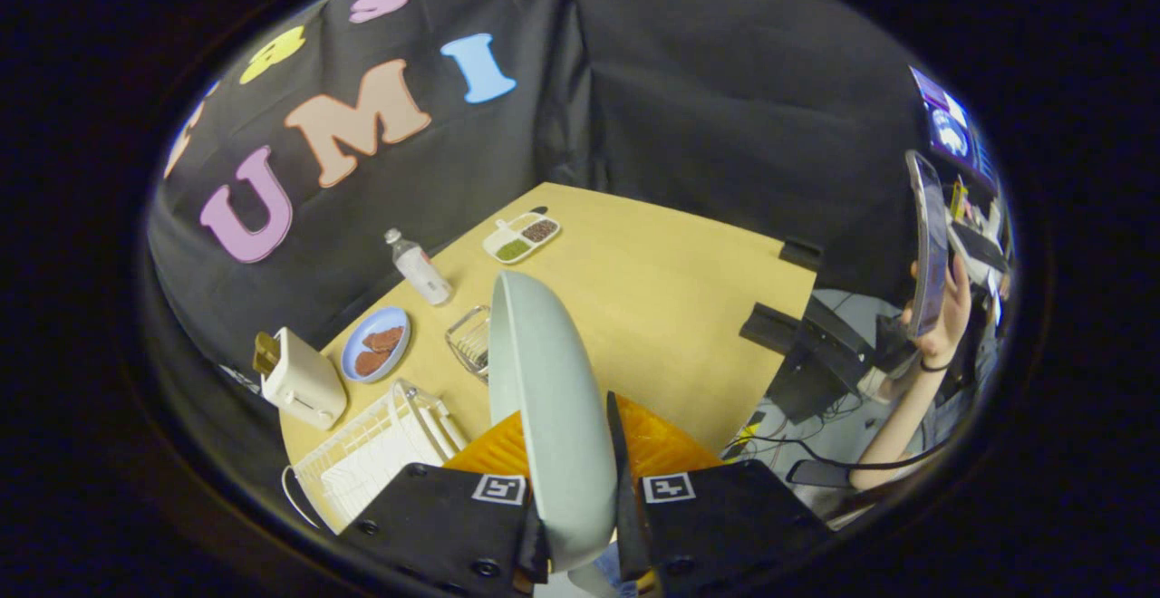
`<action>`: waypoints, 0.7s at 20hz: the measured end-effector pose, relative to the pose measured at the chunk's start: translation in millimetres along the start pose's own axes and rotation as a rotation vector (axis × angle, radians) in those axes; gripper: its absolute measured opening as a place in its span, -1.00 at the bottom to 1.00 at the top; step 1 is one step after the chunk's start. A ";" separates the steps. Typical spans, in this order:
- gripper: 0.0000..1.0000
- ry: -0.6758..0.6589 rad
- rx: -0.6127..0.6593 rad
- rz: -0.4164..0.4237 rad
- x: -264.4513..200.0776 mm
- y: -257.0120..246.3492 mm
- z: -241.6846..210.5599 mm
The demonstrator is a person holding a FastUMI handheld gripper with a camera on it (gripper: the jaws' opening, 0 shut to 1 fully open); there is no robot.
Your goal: Take the plate from the dish rack, then take the spoon from the basket and place it into the plate.
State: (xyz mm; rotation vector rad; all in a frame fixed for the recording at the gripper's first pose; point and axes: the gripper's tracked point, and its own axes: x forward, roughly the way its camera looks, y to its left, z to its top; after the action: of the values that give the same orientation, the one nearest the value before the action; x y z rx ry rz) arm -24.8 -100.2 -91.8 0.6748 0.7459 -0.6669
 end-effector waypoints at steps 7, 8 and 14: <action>-0.35 0.090 0.203 0.013 46.4 -35.6 -51.5; -0.35 0.107 0.219 0.004 53.2 -41.7 -58.4; -0.35 0.156 0.279 0.019 81.7 -50.7 -71.8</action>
State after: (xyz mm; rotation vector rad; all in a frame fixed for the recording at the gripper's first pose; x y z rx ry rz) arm -43.9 -101.5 -210.2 0.9970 0.7957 -0.7134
